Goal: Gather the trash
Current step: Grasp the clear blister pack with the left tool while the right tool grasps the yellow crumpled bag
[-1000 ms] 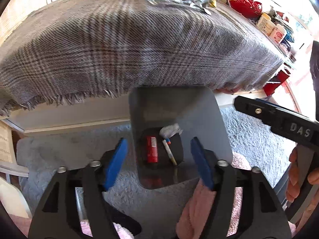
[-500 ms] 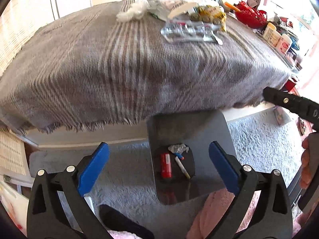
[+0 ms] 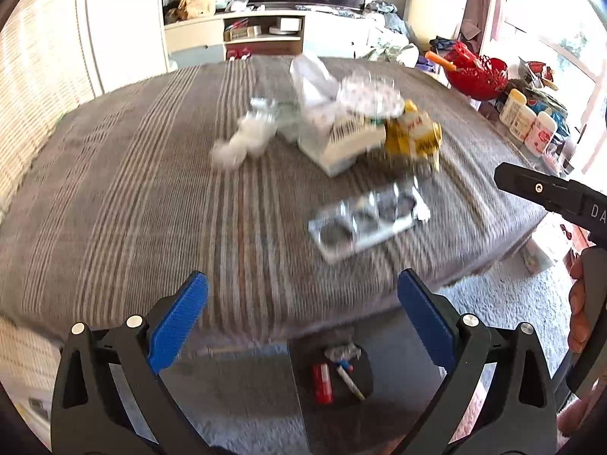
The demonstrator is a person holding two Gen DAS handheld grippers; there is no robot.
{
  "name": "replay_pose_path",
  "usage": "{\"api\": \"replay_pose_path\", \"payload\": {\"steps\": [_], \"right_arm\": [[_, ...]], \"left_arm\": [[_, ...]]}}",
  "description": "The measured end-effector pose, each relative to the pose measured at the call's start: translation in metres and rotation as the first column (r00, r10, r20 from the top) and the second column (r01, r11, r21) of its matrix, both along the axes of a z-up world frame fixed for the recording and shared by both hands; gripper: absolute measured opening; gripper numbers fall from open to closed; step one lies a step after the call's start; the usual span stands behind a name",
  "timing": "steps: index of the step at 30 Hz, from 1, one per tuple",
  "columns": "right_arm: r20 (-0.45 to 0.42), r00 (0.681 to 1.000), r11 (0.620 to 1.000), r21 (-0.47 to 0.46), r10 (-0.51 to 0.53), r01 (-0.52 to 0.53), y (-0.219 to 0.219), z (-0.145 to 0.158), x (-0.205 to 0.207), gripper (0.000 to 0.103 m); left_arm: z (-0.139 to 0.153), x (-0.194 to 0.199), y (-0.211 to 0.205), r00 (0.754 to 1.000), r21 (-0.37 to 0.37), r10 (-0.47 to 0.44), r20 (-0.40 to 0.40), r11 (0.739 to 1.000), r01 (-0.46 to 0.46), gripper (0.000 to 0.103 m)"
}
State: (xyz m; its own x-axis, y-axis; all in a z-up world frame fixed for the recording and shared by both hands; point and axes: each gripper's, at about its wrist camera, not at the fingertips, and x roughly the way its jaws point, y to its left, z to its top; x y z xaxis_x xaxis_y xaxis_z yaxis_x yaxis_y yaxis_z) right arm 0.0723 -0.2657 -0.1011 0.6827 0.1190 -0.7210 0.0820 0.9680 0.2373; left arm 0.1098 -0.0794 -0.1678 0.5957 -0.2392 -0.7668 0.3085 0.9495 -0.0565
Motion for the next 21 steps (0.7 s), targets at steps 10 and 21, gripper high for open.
{"api": "replay_pose_path", "payload": {"steps": [10,21], "right_arm": [[-0.002,0.999,0.999,-0.029,0.043,-0.043,0.007,-0.001,0.045,0.09],[-0.044,0.995,0.996,0.003,0.089,-0.089,0.017,-0.019,0.079,0.055]], "left_arm": [[-0.006,0.04,-0.014,0.999,-0.03,-0.05,0.0,0.998,0.05,0.086],[-0.021,0.048,-0.029,0.988,-0.05,-0.148,-0.052,0.988,0.146,0.044]]}}
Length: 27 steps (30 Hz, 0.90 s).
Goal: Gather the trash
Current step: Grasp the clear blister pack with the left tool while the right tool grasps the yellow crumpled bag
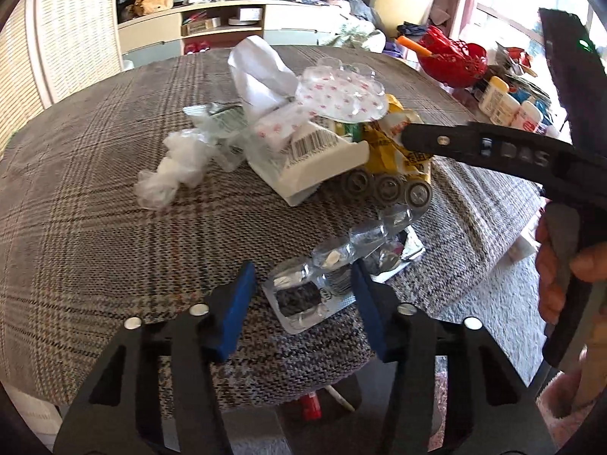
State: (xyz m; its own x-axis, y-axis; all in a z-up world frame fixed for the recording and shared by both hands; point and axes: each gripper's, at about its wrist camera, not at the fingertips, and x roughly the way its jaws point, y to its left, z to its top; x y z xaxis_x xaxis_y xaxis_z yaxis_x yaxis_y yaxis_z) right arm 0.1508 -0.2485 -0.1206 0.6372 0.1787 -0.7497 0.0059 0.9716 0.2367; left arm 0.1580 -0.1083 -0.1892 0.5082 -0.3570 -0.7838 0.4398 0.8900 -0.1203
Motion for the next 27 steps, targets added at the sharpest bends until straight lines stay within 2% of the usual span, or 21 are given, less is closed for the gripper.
{"api": "replay_pose_path", "payload": {"steps": [1,2,5,19,27], "right_arm": [[-0.006,1.0,1.0,-0.004,0.006,-0.006,0.001,-0.002,0.002,0.045],[-0.008,1.0,1.0,-0.006,0.009,-0.009,0.002,-0.003,0.001,0.034],[0.01,1.0,1.0,-0.009,0.007,-0.007,0.002,-0.001,-0.004,0.026],[0.08,0.993,0.991,-0.089,-0.09,0.097,-0.023,0.033,-0.046,0.023],[0.113,0.99,0.992,-0.075,-0.089,0.097,-0.026,0.052,-0.085,0.023]], "left_arm": [[0.0,0.0,-0.001,1.0,0.002,0.0,0.004,1.0,0.0,0.035],[0.001,-0.001,-0.002,1.0,0.003,-0.003,0.004,1.0,0.003,0.032],[0.001,-0.003,-0.004,1.0,0.004,-0.013,0.005,1.0,0.013,0.032],[0.028,-0.034,0.011,0.997,0.034,0.041,0.072,0.998,-0.044,0.031],[0.045,-0.067,0.023,0.994,0.019,0.055,0.098,0.998,-0.057,0.031]]}}
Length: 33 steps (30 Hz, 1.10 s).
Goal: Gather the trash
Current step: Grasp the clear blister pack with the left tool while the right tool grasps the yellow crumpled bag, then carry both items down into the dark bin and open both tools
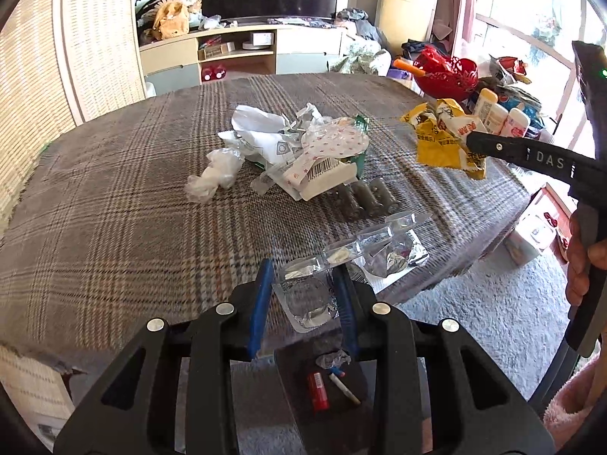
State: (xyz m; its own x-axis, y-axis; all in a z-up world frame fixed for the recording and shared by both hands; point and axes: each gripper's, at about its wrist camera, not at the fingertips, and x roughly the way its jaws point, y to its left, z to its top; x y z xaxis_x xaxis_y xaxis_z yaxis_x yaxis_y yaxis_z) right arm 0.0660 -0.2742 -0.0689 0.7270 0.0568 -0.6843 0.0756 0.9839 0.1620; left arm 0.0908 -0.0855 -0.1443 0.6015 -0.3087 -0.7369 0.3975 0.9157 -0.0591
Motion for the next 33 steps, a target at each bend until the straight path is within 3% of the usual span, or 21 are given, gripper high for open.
{"api": "replay_pose_path", "payload": {"steps": [14,23,33], "right_arm": [[-0.007,0.999,0.999,-0.004,0.049,-0.049,0.018,0.004,-0.083,0.023],[-0.12,0.991,0.998,0.032,0.063,-0.06,0.025,-0.046,-0.113,0.023],[-0.236,0.967,0.995,0.048,0.1,-0.091,0.045,-0.096,-0.12,0.023]], "left_arm": [[0.011,-0.083,0.022,0.999,0.008,0.039,0.031,0.999,-0.039,0.031],[-0.036,-0.105,0.02,0.998,0.018,0.037,-0.055,0.999,-0.036,0.031],[-0.089,-0.102,0.016,0.984,0.051,0.048,-0.172,0.998,-0.04,0.031]]}}
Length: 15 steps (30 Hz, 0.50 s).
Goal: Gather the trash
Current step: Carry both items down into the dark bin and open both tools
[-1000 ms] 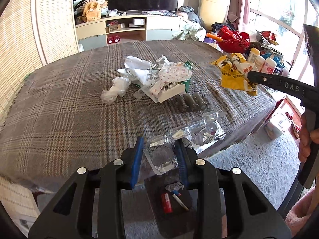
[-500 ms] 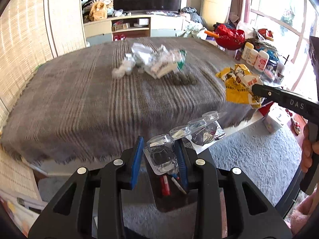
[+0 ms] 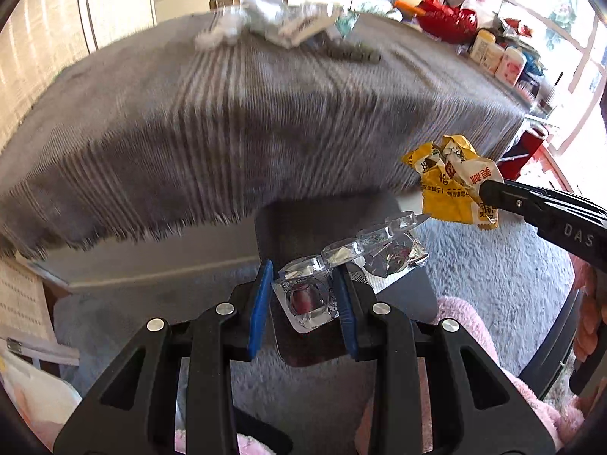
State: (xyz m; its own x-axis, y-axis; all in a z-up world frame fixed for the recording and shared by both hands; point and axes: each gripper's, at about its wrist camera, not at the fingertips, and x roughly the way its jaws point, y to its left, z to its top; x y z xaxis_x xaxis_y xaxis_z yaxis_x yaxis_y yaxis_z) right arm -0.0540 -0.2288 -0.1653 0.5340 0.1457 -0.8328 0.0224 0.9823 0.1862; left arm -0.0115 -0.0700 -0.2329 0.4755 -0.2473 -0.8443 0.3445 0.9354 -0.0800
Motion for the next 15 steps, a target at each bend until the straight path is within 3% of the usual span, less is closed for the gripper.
{"api": "replay_pose_path", "payload": {"steps": [7,15], "right_arm": [[-0.092,0.995,1.0,0.005,0.022,-0.022,0.011,-0.033,0.005,0.023],[-0.147,0.988,0.998,0.034,0.049,-0.044,0.021,-0.053,0.013,0.023]], "left_arm": [[-0.036,0.001,-0.006,0.996,0.032,-0.021,-0.091,0.999,0.024,0.031],[-0.053,0.007,-0.009,0.99,0.031,-0.035,-0.133,0.999,0.04,0.031]]}}
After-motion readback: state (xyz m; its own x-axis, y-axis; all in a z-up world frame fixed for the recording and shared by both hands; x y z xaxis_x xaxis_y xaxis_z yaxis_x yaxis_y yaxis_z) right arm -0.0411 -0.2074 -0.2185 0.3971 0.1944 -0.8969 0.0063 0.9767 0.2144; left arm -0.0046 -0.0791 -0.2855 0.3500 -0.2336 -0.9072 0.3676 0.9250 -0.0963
